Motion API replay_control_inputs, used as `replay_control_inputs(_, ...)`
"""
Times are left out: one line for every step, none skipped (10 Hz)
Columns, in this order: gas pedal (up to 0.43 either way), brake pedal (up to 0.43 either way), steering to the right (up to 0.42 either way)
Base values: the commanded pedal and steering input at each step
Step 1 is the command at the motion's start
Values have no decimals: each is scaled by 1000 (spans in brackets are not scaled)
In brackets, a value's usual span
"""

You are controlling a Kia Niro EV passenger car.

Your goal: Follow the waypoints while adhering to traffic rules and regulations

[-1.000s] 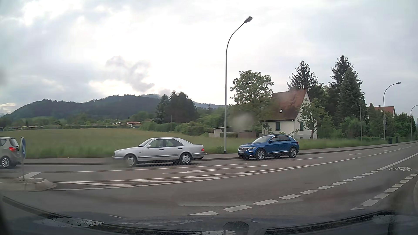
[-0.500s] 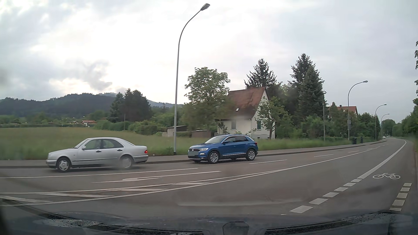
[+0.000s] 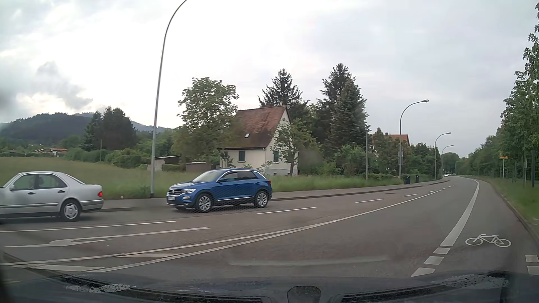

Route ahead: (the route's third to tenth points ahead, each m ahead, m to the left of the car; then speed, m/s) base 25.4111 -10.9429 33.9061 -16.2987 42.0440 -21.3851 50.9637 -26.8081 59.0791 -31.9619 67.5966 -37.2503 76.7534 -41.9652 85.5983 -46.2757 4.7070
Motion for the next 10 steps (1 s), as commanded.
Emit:
replay_control_inputs(189, 0, 307)
replay_control_inputs(189, 0, 302)
replay_control_inputs(197, 0, 294)
replay_control_inputs(197, 0, 286)
replay_control_inputs(197, 0, 282)
replay_control_inputs(197, 0, 278)
replay_control_inputs(197, 0, 272)
replay_control_inputs(197, 0, 266)
replay_control_inputs(197, 0, 257)
replay_control_inputs(197, 0, 244)
